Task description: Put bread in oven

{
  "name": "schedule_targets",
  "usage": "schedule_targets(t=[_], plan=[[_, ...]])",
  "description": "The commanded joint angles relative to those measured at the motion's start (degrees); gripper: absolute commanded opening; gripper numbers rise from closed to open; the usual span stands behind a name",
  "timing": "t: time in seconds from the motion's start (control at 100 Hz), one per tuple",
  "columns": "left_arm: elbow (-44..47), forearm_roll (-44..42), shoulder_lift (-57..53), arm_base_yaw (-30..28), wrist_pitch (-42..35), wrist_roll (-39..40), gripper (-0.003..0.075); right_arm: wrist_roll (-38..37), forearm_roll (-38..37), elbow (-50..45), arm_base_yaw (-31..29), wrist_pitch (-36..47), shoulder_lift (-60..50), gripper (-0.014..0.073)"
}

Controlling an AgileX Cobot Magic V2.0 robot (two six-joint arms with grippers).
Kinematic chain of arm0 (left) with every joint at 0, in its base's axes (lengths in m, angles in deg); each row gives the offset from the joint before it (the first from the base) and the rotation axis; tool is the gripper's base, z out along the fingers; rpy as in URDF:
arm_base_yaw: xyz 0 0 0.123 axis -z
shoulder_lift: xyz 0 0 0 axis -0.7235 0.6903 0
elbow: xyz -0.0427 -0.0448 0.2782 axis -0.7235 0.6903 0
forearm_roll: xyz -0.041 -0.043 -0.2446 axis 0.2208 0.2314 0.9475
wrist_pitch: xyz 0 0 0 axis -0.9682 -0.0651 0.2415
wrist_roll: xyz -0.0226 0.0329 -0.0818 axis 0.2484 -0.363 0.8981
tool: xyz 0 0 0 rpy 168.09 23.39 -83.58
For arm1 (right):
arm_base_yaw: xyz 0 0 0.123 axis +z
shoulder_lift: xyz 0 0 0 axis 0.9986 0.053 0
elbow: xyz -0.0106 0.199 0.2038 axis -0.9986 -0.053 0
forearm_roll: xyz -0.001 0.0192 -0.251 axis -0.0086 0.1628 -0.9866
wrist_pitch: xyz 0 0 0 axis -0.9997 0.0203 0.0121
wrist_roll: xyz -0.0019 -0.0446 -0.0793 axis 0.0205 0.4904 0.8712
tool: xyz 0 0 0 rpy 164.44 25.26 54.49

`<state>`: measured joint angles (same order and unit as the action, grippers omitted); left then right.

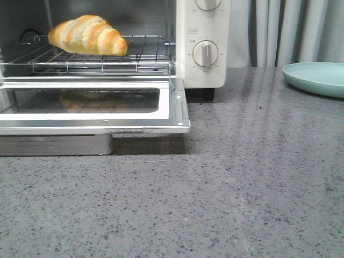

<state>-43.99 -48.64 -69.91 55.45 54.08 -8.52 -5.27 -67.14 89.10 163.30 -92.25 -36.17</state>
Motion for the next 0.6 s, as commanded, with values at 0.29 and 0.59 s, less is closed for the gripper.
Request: schedule_targets(t=[0.29,0.59], plan=[[1.34,0.14,-1.60,-0.02,-3.16,0.71,-0.0021,2.95,12.77,-2.64,-11.82,9.97,0.93,-0.0055],[1.34,0.14,-1.60,-0.02,-3.16,0.71,-0.0021,9.51,27.98,-6.13,-37.55,29.93,1.06,-0.0055]])
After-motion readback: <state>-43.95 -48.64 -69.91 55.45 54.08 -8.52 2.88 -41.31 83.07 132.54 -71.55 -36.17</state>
